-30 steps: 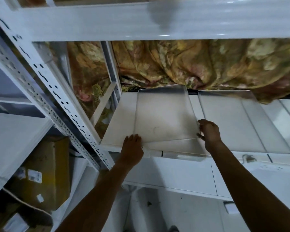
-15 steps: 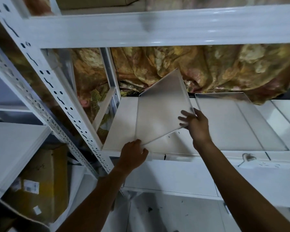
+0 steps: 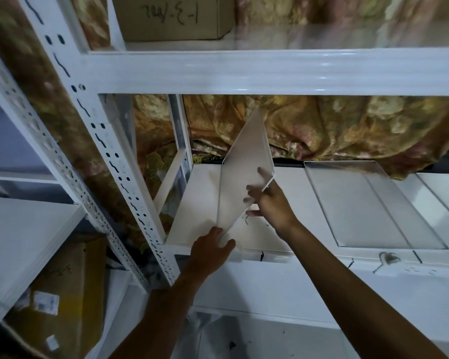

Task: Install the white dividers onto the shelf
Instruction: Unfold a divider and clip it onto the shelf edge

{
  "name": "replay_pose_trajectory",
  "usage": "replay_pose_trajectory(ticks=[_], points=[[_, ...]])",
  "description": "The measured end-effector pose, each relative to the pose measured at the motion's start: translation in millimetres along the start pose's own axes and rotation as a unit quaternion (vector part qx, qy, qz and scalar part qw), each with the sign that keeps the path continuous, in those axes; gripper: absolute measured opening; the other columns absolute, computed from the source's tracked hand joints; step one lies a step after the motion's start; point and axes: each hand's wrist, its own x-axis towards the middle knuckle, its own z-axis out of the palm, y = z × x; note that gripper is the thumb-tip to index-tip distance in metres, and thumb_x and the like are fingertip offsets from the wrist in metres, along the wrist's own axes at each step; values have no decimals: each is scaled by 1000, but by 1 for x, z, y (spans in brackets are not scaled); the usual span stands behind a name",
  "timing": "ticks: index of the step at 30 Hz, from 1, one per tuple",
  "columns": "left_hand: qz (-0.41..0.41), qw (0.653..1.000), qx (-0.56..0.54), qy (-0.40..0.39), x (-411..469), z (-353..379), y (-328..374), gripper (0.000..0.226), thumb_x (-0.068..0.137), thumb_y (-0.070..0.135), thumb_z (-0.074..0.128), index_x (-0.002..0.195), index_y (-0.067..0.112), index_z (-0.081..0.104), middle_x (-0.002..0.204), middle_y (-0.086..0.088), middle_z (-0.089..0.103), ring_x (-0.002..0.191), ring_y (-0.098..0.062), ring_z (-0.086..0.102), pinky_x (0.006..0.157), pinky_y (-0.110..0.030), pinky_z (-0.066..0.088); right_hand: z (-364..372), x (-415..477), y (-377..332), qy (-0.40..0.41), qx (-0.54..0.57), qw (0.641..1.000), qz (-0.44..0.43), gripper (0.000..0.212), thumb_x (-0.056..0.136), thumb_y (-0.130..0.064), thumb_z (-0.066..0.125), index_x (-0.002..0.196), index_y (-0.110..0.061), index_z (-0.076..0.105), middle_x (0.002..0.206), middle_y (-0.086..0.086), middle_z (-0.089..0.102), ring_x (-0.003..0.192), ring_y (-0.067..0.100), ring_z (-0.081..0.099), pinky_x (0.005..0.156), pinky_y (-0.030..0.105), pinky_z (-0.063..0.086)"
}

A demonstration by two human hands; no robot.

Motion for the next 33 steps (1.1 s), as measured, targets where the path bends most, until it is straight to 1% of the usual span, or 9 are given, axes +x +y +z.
replay_pose_trajectory(ticks=[3,9,12,15,19,22,24,28,33], points=[[13,999,20,-21,0,-11,5,47,95,54,54,123,17,61,118,0,70,94,-9,61,81,-19,44,6,1,-18,-36,-37,998,29,44,90,-26,57,128,-45,46,115,8,66,102,28,68,70,43,63],[43,999,-11,27,16,-37,45,43,91,60,55,105,20,65,94,5,73,85,-13,69,74,-24,47,18,14,-41,-94,-153,983,41,55,87,-17,49,141,-18,41,119,11,64,97,29,69,65,42,64],[40,999,-4,-32,29,-49,66,57,90,58,54,134,22,51,127,-1,67,113,-23,65,93,-35,52,21,13,-51,-119,-188,974,34,57,88,-13,47,142,-22,33,115,14,64,91,33,72,70,48,64],[29,990,-55,-129,34,-61,84,93,89,38,60,159,25,-1,162,-2,29,142,-24,40,106,-32,43,23,11,-59,-144,-218,965,25,60,80,-12,47,139,-18,39,107,18,68,84,34,74,68,49,64],[21,985,-38,-168,32,-76,102,91,91,8,48,158,21,-12,146,-9,42,112,-21,55,77,-22,46,27,10,-67,-142,-263,954,12,54,74,-17,51,126,-5,50,104,21,68,86,35,72,68,51,63],[27,983,-42,-176,27,-82,113,88,93,-1,43,157,19,-14,155,-12,32,129,-30,47,84,-21,39,27,8,-70,-142,-242,960,19,41,78,-12,52,118,-8,53,102,21,66,92,34,70,69,49,64],[29,984,-38,-173,25,-84,116,88,93,-2,43,158,20,-13,158,-11,29,134,-31,44,90,-24,40,26,8,-71,-144,-223,964,29,36,79,-8,51,115,-13,52,100,21,65,94,35,70,68,49,64],[32,985,-42,-162,30,-85,116,93,90,1,47,158,27,-10,146,-8,41,96,-16,51,58,-16,38,26,9,-77,-142,-217,965,46,38,81,-4,51,119,-2,55,108,26,66,97,36,69,69,49,64],[26,985,-55,-163,32,-86,121,89,90,3,47,158,26,-5,153,-8,36,104,-24,57,54,-18,36,27,8,-86,-138,-237,960,46,41,85,-3,47,126,-5,49,113,20,63,100,34,66,72,51,63]])
